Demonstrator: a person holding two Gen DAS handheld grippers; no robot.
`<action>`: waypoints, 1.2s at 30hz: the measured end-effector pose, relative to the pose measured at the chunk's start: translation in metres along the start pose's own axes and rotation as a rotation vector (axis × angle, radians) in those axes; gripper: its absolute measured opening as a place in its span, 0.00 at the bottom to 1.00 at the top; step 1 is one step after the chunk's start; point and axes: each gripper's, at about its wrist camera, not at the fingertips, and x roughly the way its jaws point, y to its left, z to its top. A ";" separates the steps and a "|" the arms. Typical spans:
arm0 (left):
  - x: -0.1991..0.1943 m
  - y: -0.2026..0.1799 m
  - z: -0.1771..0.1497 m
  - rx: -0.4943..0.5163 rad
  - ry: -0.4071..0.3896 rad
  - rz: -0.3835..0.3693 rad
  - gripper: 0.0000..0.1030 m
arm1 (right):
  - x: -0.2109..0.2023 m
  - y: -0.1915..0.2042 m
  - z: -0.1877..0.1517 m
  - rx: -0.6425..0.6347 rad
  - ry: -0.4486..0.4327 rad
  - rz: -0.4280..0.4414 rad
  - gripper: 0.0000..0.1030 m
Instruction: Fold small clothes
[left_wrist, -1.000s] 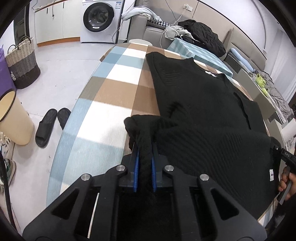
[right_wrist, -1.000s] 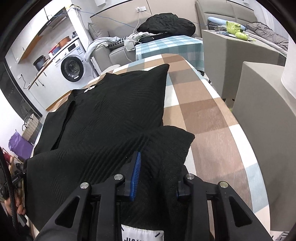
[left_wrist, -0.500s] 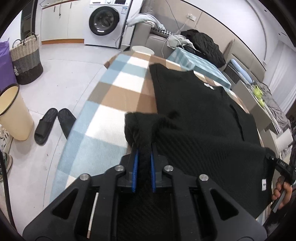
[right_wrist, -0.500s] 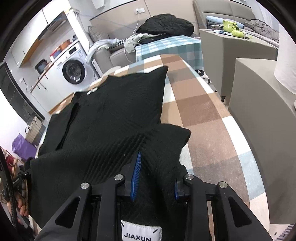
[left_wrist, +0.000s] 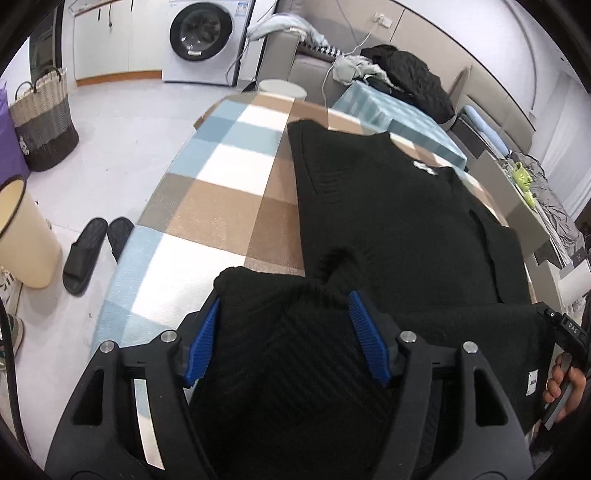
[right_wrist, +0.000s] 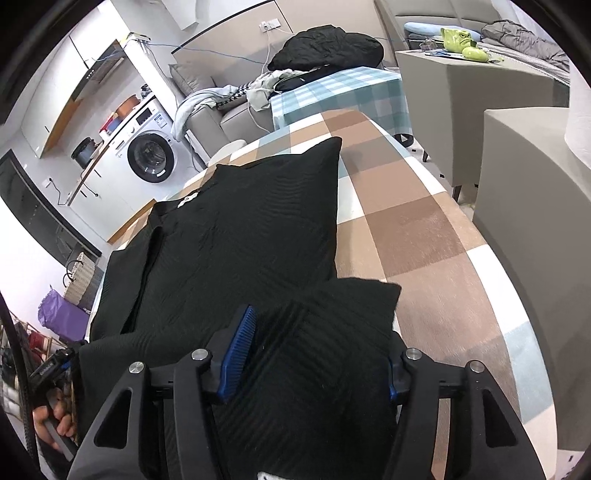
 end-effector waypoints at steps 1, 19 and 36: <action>0.003 0.000 0.000 -0.006 0.003 -0.003 0.63 | 0.002 0.001 0.001 -0.003 -0.005 -0.014 0.57; 0.007 -0.013 -0.015 0.067 0.020 -0.045 0.23 | 0.011 0.001 -0.005 -0.081 0.028 -0.079 0.21; -0.057 0.015 -0.050 0.024 -0.030 -0.033 0.60 | -0.036 -0.001 -0.017 -0.130 0.012 -0.057 0.43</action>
